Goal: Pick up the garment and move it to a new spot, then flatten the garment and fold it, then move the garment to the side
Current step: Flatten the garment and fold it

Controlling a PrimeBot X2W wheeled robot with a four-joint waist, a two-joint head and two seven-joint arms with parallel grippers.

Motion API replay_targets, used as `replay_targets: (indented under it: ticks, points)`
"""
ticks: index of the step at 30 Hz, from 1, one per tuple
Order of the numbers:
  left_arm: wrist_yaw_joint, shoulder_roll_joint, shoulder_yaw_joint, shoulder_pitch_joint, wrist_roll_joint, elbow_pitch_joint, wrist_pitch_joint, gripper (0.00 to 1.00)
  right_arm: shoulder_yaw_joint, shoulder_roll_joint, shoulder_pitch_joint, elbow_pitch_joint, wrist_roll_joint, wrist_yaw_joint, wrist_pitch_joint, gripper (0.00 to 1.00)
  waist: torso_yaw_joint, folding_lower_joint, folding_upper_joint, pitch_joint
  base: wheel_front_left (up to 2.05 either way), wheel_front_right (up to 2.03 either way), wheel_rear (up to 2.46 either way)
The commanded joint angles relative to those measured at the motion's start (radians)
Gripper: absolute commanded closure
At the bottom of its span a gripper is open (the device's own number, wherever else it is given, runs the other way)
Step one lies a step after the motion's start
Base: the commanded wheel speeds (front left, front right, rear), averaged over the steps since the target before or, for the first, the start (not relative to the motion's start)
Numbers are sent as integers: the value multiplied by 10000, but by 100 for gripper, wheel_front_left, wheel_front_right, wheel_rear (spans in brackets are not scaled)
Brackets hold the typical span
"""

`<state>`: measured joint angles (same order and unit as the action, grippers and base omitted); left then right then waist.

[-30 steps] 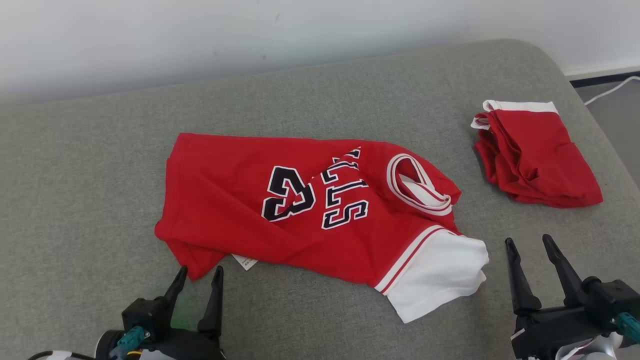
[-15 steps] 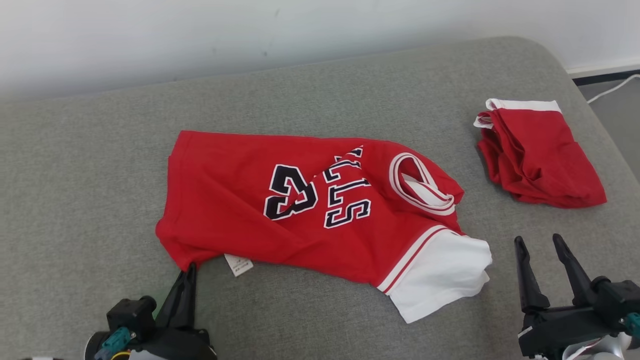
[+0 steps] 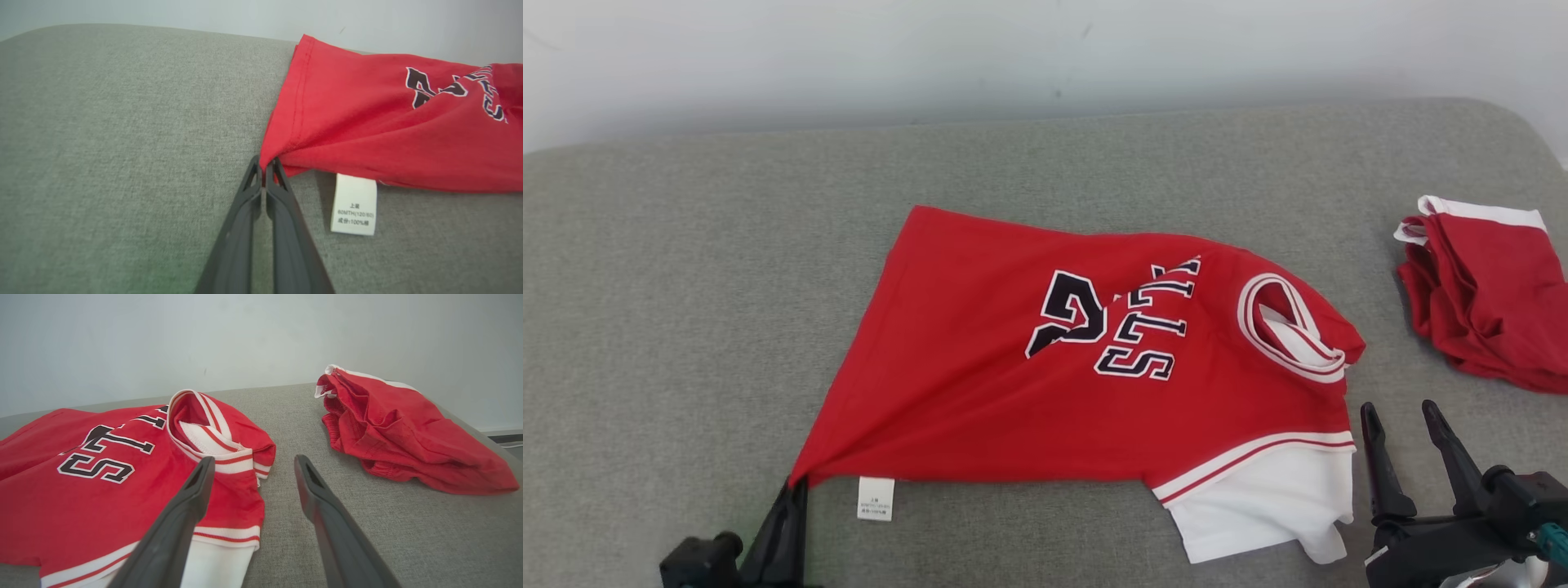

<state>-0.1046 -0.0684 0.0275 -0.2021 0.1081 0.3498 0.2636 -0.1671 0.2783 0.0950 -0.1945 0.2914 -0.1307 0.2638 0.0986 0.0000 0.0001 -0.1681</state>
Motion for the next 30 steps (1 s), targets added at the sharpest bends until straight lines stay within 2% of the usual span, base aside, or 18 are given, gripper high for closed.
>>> replay_targets:
  ticks: [1,2,3,4,9,13,17,30]
  points:
    - [-56,-68,88,288,-102,177,10,100,-17,-30,33,-57,56,0,3,0,-227,0,-1,141,0,0,0]
    - [-56,-89,141,256,-110,283,10,76,-33,-29,22,-78,68,0,2,0,-246,0,-1,173,0,0,0]
    - [-94,-89,160,247,-120,446,12,23,-48,-24,5,-110,71,0,2,0,-264,0,-1,217,0,0,0]
    - [-124,-79,164,256,-123,604,12,0,-59,-19,-23,-140,78,0,3,0,-275,0,-1,266,0,0,0]
    - [-144,4,202,529,-232,1034,12,0,-247,-22,-248,-325,127,0,2,0,-255,0,-1,570,0,0,0]
    - [235,71,472,869,-301,1044,10,0,-401,-60,-483,-461,183,0,2,0,-233,0,-1,937,0,0,0]
    - [354,138,423,1321,-306,846,12,0,-472,-121,-816,-597,215,0,2,0,-287,0,-1,1276,0,0,0]
    - [809,175,154,2337,-8,-797,12,0,-280,-509,-1602,-582,83,0,1,0,-347,0,-1,1774,0,0,0]
